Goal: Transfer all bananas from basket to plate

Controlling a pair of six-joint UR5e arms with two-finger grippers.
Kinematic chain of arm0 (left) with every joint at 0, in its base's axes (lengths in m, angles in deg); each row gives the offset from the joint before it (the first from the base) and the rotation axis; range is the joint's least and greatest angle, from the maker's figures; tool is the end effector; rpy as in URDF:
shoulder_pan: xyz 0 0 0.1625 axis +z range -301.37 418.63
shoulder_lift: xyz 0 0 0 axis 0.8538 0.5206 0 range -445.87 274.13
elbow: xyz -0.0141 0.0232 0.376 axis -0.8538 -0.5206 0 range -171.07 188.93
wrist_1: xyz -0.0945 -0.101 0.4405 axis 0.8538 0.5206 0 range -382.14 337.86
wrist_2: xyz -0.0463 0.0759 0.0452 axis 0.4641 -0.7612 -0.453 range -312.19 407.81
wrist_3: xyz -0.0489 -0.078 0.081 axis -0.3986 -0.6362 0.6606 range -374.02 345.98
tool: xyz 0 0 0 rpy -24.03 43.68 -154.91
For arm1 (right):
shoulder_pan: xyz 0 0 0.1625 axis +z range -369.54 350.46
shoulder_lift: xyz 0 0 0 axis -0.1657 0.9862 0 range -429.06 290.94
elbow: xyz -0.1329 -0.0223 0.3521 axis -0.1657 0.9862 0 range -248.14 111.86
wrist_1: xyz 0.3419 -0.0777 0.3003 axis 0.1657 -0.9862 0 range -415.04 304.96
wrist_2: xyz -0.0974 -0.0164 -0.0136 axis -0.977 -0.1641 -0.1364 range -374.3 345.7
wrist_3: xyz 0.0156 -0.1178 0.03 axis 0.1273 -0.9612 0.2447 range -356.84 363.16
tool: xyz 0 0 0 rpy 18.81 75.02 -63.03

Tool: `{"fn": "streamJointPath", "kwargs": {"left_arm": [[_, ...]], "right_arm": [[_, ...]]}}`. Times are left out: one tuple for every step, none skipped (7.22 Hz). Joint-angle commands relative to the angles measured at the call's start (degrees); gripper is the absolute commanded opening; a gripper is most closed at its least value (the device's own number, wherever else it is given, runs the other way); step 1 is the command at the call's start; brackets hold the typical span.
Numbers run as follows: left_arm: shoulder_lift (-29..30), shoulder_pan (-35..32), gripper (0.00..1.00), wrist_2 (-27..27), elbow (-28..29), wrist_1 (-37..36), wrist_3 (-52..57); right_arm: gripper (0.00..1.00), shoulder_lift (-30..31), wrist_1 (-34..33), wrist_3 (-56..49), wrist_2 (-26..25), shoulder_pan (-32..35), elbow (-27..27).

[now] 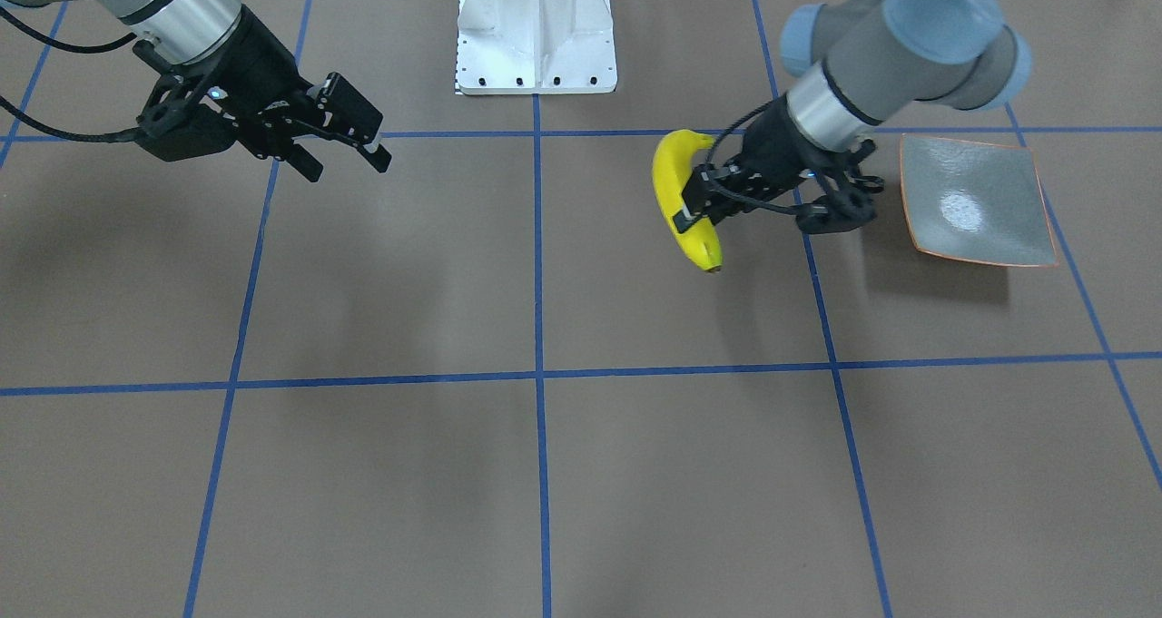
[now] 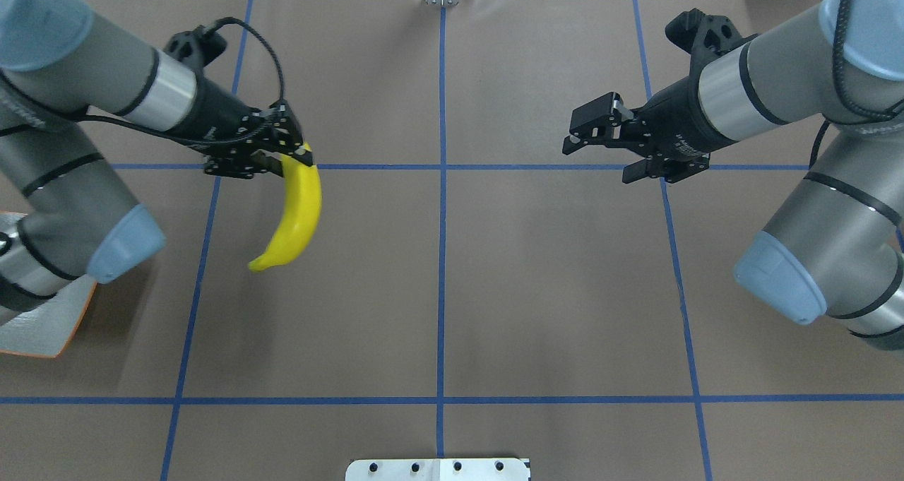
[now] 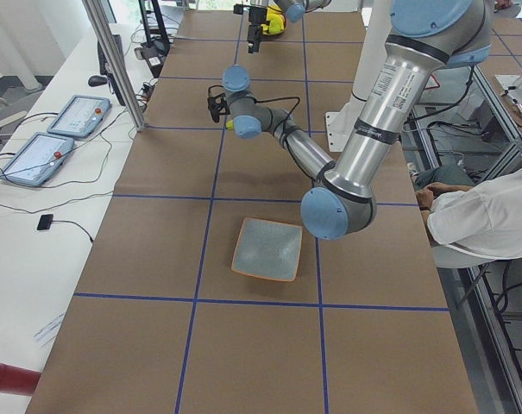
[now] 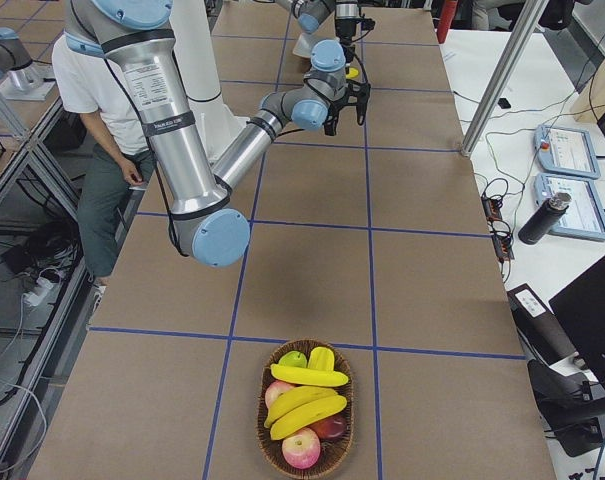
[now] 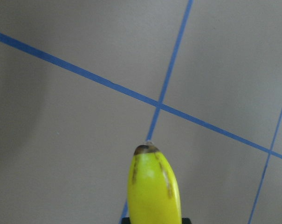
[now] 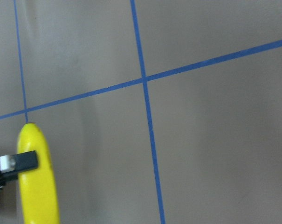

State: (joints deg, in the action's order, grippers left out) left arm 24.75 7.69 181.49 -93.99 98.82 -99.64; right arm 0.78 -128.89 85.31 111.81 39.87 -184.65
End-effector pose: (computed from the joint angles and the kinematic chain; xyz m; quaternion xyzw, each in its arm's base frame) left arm 0.3556 -0.5152 0.2192 -0.0487 0.5847 -0.1279 0.7996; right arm -0.3225 -0.4702 0.1514 0.0052 -0.5616 0.1369 0.8160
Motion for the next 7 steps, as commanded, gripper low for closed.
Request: {"fn": "streamJointPath", "kwargs": {"left_arm": [[-16.3, -7.3, 0.0, 2.1, -3.5, -0.1, 19.8], [-20.5, -11.4, 0.0, 2.0, -3.0, -0.5, 27.4], [-24.5, -14.3, 0.0, 1.3, -2.7, -0.6, 33.4], [-26.9, -15.2, 0.0, -1.4, -2.0, -0.6, 36.0], [-28.7, -14.6, 0.0, -7.2, -1.2, -0.6, 36.0], [-28.5, -14.5, 0.0, -10.8, 1.1, -0.6, 36.0], [-28.5, -14.4, 0.0, -13.1, 2.4, -0.6, 36.0]], "right_arm": [[1.0, 4.0, -0.1, -2.8, 0.0, 4.5, -0.3], [1.0, 5.6, -0.1, -5.2, -0.1, 5.5, -0.3], [1.0, 6.6, -0.1, -6.1, 0.0, 6.7, -0.3], [1.0, 8.4, -0.1, -8.8, 0.0, 7.5, -0.4], [1.0, 10.3, -0.1, -12.2, 0.0, 8.4, -0.4], [1.0, 10.9, -0.1, -13.2, -0.1, 8.4, -0.3], [1.0, 10.8, -0.1, -13.2, -0.1, 8.3, 0.0]]}}
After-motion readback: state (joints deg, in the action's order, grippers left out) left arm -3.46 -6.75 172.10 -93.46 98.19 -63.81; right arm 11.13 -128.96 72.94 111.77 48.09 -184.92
